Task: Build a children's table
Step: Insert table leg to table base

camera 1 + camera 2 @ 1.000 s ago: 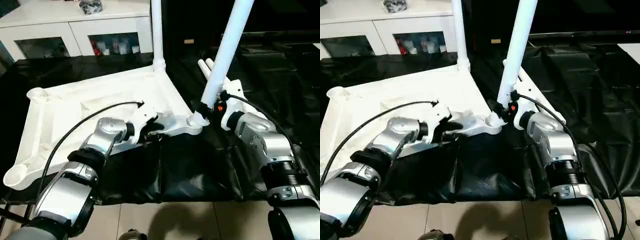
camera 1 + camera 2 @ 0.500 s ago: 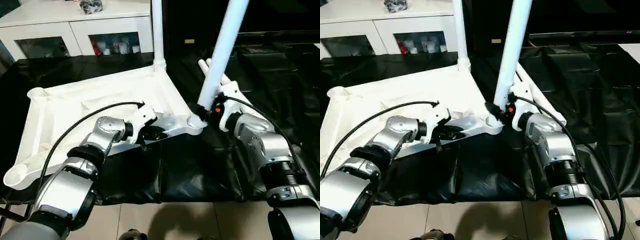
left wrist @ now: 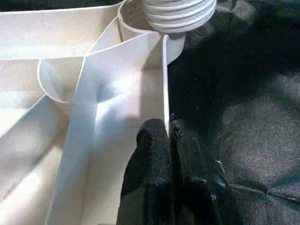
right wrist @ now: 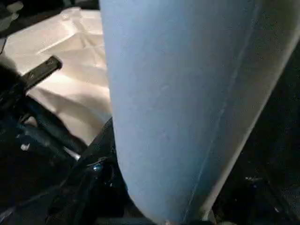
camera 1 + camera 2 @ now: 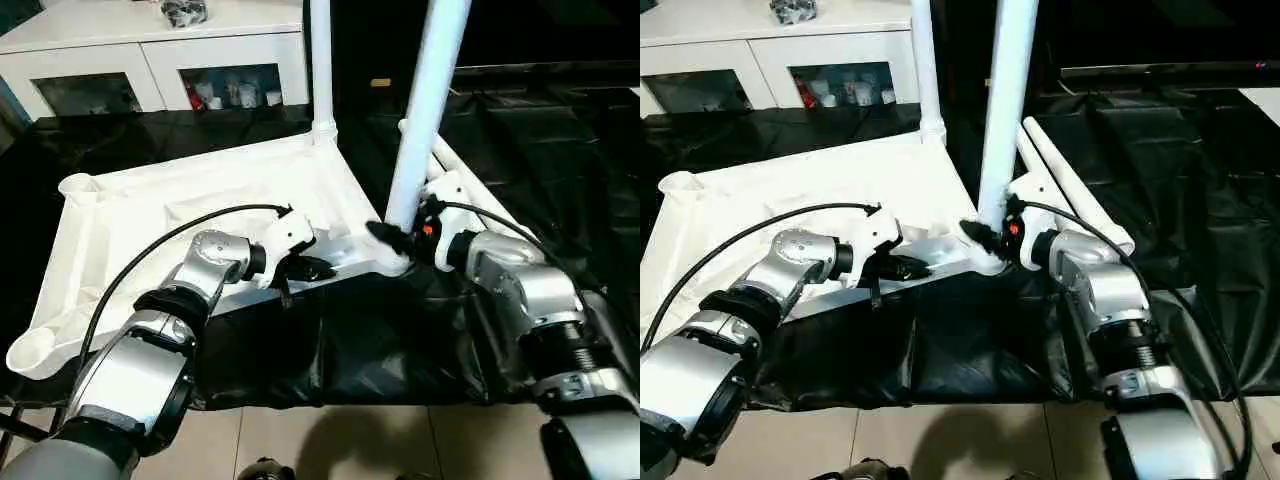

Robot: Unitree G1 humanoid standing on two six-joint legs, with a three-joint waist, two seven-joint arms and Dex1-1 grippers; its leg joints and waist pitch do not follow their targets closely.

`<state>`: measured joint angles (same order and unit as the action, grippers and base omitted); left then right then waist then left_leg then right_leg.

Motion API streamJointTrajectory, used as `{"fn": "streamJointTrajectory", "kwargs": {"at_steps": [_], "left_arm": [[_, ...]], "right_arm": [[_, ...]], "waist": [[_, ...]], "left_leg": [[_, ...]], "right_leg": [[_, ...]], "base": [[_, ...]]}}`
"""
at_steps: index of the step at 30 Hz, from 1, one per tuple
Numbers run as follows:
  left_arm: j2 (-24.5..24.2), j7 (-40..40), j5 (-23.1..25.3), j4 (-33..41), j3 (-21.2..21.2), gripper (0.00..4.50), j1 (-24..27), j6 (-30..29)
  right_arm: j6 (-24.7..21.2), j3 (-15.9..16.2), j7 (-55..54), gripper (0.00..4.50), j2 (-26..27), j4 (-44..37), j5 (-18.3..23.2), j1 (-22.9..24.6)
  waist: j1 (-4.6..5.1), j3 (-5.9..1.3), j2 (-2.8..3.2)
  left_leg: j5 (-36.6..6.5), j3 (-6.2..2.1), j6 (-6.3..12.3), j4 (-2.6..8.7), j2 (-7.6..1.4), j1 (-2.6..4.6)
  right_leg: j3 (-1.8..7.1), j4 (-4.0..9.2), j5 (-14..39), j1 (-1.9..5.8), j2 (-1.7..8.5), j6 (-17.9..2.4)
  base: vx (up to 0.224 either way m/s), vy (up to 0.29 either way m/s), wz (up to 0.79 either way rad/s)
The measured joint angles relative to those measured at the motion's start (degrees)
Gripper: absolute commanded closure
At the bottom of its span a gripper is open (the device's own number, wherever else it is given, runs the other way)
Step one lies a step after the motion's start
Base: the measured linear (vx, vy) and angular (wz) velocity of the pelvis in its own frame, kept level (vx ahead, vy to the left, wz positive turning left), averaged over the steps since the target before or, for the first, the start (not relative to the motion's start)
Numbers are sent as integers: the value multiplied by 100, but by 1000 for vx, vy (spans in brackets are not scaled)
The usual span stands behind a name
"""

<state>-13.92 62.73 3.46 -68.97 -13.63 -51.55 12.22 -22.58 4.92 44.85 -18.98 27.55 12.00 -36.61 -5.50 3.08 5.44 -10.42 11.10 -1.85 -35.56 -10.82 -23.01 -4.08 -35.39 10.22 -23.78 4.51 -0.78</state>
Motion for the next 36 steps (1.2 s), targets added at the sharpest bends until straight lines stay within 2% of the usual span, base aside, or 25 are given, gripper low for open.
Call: {"fn": "streamJointTrajectory", "kwargs": {"at_steps": [7,9,14,17,25,36], "left_arm": [[-17,170,-35,15,47,450,32,-17],[-17,261,-38,4,91,396,36,-44],[13,112,-25,-113,118,379,89,5],[12,61,-2,-116,136,379,93,28],[2,137,20,-147,159,448,91,60],[-61,347,143,-158,119,450,80,177]], "right_arm": [[-164,7,129,257,-62,-63,-37,0],[-152,7,124,257,-62,-49,-38,-1],[-119,1,89,257,-43,-36,-45,-6],[-119,-2,66,257,-32,-35,-45,-6],[-99,-2,62,257,-31,-32,-46,-5],[83,-13,73,257,-36,235,-65,-135]], "waist": [[-32,-8,-14],[-34,-8,-14],[-35,-8,-14],[-32,-8,-13],[-28,-9,-12],[-9,-9,-12]], "left_leg": [[0,0,0,0,0,2],[0,1,0,0,0,2],[1,1,-1,0,0,2],[1,1,-1,0,0,2],[-13,1,-25,0,0,3],[-15,1,-25,1,-1,3]], "right_leg": [[1,-1,0,1,0,0],[1,-1,0,1,0,0],[1,-1,0,0,0,0],[1,-2,-1,1,0,0],[1,-2,-1,1,0,0],[0,2,-1,1,0,0]], "base": [[0,0,0],[0,0,0],[0,0,0],[0,0,0],[0,0,0],[0,0,0]]}}
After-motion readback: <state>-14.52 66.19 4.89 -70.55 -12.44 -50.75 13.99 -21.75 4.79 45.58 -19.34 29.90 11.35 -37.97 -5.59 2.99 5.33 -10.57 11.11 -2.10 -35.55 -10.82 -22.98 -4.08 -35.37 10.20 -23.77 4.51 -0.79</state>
